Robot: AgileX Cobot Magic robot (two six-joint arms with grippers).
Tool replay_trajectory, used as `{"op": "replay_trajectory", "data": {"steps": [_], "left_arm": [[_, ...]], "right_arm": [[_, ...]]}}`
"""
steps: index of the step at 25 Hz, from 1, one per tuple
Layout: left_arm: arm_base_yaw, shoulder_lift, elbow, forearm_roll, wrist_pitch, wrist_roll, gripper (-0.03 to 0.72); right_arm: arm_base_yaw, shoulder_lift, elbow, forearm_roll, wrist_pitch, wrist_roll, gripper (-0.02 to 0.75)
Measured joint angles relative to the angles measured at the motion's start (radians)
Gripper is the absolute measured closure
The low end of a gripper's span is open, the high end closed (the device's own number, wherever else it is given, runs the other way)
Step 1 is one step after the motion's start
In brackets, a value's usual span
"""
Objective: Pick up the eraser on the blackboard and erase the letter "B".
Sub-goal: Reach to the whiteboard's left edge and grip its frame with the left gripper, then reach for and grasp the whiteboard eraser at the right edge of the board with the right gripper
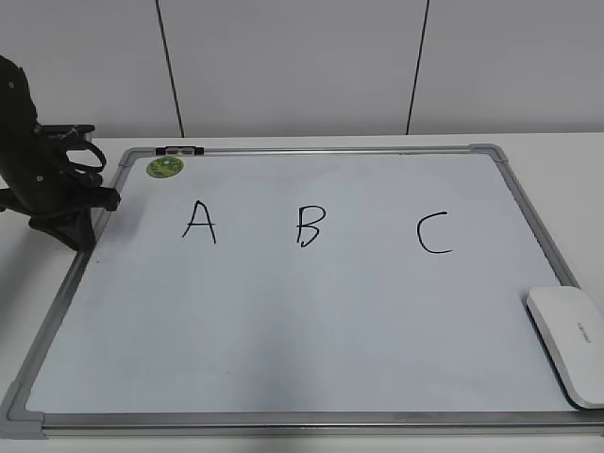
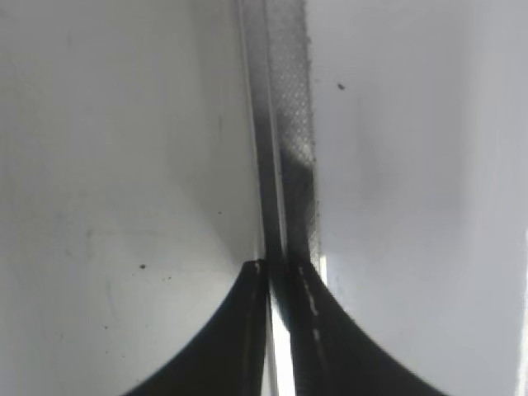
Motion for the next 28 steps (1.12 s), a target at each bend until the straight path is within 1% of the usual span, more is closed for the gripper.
{"op": "replay_trajectory", "data": {"steps": [4, 10, 13, 18, 22, 24, 26, 28], "left_arm": [[0.0, 0.0, 0.0, -0.004, 0.002, -0.009, 0.655], [0.0, 0.0, 0.0, -0.005, 0.002, -0.013, 0.654], [0.0, 0.0, 0.0, -0.005, 0.002, -0.013, 0.654], [0.0, 0.0, 0.0, -0.005, 0.002, -0.013, 0.654], [0.0, 0.0, 0.0, -0.006, 0.002, -0.013, 0.654], [0.0, 0.0, 0.0, -0.006, 0.002, -0.013, 0.654], [0.0, 0.0, 0.0, -0.007, 0.002, -0.013, 0.654], [0.0, 0.0, 0.0, -0.008, 0.005, -0.013, 0.654]], "right_arm": [[0.0, 0.0, 0.0, 0.0, 0.0, 0.0, 0.148], [0.0, 0.0, -0.002, 0.0, 0.0, 0.0, 0.148], [0.0, 0.016, -0.036, 0.0, -0.024, 0.0, 0.148], [0.0, 0.196, -0.106, 0.0, -0.137, 0.0, 0.148], [0.0, 0.359, -0.108, 0.0, -0.26, 0.0, 0.148], [0.0, 0.443, -0.108, 0.007, -0.286, 0.0, 0.148], [0.0, 0.55, -0.108, 0.044, -0.294, -0.022, 0.148], [0.0, 0.657, -0.108, 0.111, -0.295, -0.068, 0.148]]}}
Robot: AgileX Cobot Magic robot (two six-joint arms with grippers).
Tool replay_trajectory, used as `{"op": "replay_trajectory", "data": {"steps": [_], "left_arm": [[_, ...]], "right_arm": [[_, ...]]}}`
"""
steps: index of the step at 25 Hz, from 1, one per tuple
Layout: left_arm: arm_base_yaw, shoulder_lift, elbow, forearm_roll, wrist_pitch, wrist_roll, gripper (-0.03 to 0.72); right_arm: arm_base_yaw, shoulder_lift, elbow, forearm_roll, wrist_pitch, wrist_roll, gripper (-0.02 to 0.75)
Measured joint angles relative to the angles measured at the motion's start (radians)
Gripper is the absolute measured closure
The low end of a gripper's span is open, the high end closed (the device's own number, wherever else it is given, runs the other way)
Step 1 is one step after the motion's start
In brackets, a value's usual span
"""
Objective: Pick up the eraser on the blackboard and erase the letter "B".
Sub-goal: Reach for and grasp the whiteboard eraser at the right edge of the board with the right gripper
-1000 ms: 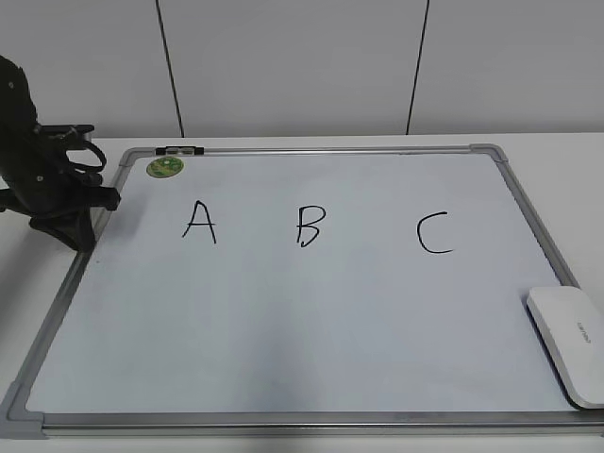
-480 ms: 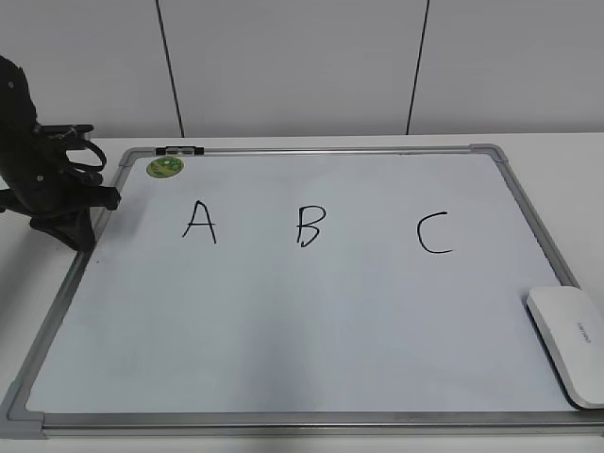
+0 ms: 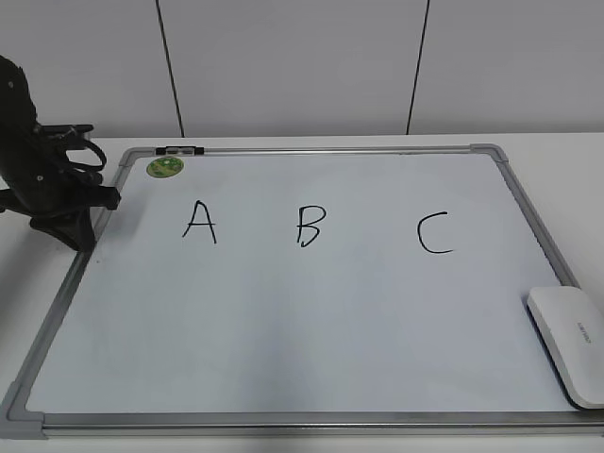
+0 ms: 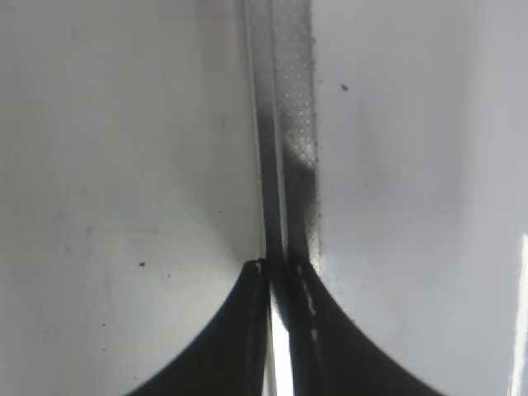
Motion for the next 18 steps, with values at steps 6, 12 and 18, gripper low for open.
{"op": "replay_trajectory", "data": {"steps": [6, 12, 18], "left_arm": [[0.0, 0.0, 0.0, -0.002, 0.002, 0.0, 0.654], [0.0, 0.0, -0.002, -0.002, 0.002, 0.0, 0.654], [0.0, 0.0, -0.002, -0.004, 0.002, 0.0, 0.653]], "right_arm": [[0.0, 0.311, -0.016, 0.079, -0.016, -0.059, 0.118], [0.0, 0.537, -0.075, 0.085, -0.086, -0.08, 0.073], [0.0, 0.696, -0.101, 0.121, -0.135, -0.133, 0.07]]}}
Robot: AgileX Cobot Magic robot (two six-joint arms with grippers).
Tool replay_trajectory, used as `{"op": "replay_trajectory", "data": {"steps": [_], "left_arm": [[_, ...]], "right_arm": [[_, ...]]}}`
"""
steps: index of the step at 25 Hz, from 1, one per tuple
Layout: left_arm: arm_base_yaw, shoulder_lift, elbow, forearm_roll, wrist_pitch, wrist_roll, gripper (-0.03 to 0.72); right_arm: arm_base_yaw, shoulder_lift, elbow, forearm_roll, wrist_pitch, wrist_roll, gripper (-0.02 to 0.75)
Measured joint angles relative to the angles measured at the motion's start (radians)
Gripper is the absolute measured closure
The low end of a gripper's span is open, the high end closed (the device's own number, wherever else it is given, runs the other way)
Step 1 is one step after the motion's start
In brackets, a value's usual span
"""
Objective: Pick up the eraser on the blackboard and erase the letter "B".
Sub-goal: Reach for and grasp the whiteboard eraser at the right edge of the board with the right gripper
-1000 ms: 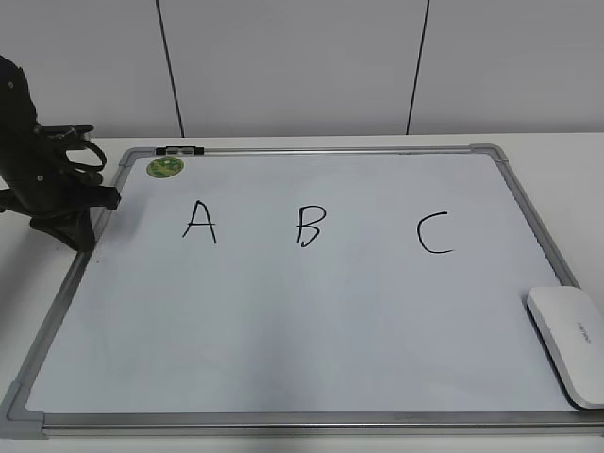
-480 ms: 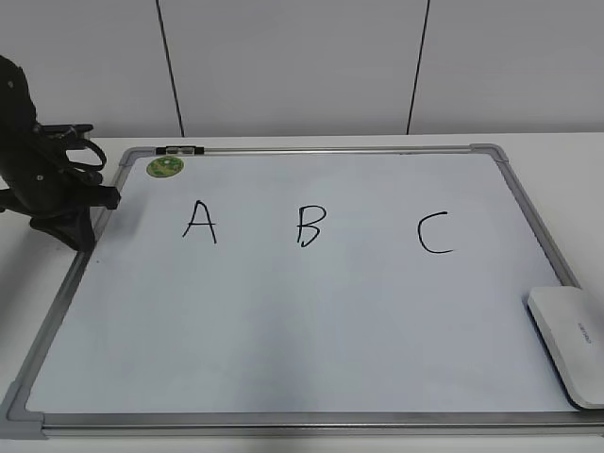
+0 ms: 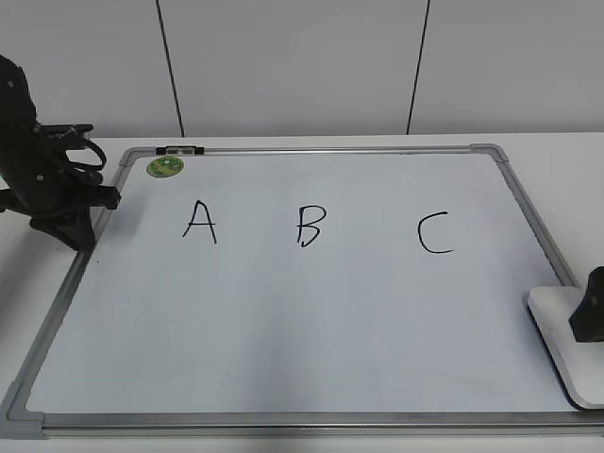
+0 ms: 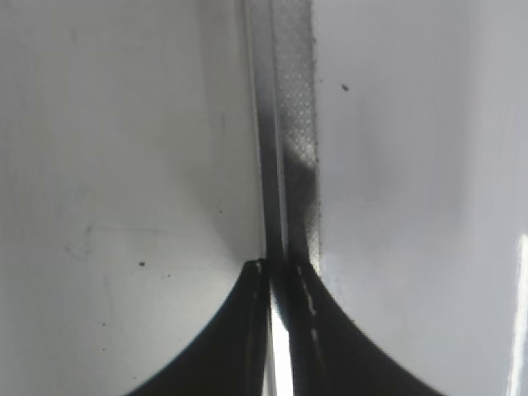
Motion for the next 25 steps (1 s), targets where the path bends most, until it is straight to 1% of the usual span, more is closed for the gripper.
{"op": "replay_trajectory", "data": {"steps": [10, 15, 17, 21, 25], "left_arm": [[0.0, 0.0, 0.0, 0.0, 0.0, 0.0, 0.651], [0.0, 0.0, 0.0, 0.0, 0.0, 0.0, 0.651], [0.0, 0.0, 0.0, 0.0, 0.002, 0.0, 0.651], [0.0, 0.0, 0.0, 0.0, 0.002, 0.0, 0.651], [0.0, 0.0, 0.0, 0.0, 0.002, 0.0, 0.651]], "right_arm": [[0.0, 0.166, -0.002, 0.012, -0.125, -0.018, 0.07], [0.0, 0.238, -0.005, 0.013, -0.161, -0.018, 0.074], [0.0, 0.255, -0.014, 0.013, -0.161, -0.018, 0.087], [0.0, 0.284, -0.028, 0.016, -0.159, -0.018, 0.153], [0.0, 0.311, -0.056, 0.016, -0.125, -0.018, 0.182]]}}
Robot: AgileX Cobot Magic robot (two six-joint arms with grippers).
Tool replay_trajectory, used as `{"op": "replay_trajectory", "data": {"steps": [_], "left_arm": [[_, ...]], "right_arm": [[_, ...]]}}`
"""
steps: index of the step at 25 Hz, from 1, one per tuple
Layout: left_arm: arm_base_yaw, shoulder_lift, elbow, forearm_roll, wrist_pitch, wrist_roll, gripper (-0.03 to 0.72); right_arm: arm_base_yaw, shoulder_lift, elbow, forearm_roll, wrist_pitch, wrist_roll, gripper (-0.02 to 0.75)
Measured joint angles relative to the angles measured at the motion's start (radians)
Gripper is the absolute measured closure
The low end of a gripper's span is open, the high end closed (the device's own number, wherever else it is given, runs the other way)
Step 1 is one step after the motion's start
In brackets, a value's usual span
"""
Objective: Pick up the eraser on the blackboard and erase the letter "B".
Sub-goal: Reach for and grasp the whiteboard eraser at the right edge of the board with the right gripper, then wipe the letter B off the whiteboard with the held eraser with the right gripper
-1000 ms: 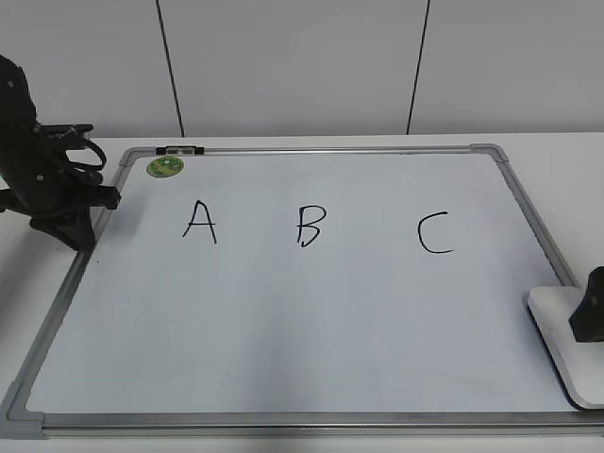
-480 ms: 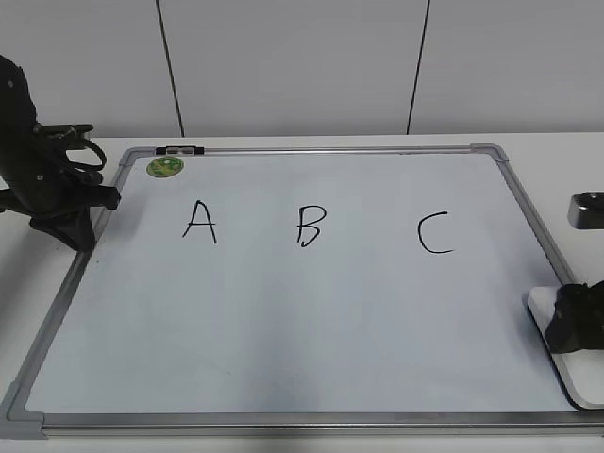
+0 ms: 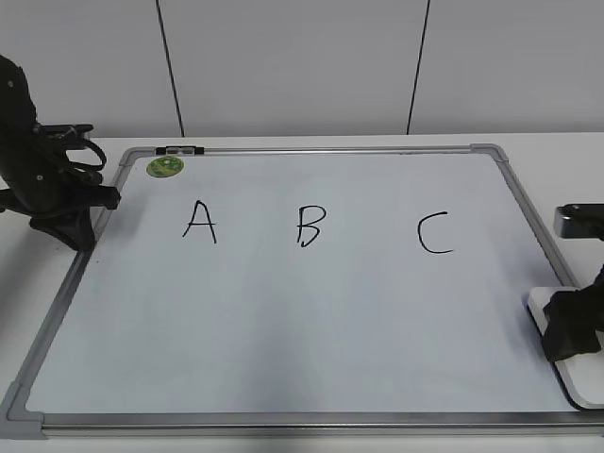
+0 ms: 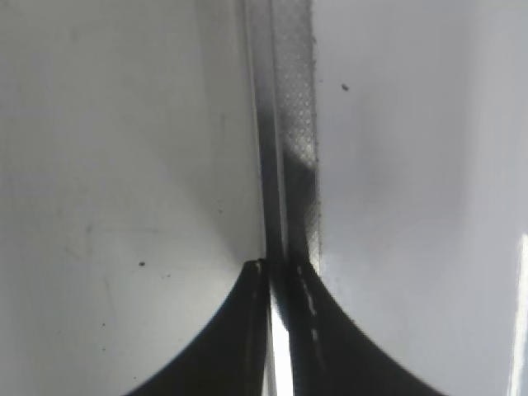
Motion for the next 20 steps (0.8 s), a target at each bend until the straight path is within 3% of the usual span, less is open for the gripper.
{"op": "replay_trajectory", "data": {"steps": [15, 20], "left_arm": [[0.0, 0.0, 0.0, 0.0, 0.0, 0.0, 0.651], [0.0, 0.0, 0.0, 0.0, 0.0, 0.0, 0.651]], "right_arm": [[0.0, -0.006, -0.189, 0.036, 0.217, -0.01, 0.205], [0.068, -0.006, -0.314, 0.053, 0.284, -0.05, 0.205]]}}
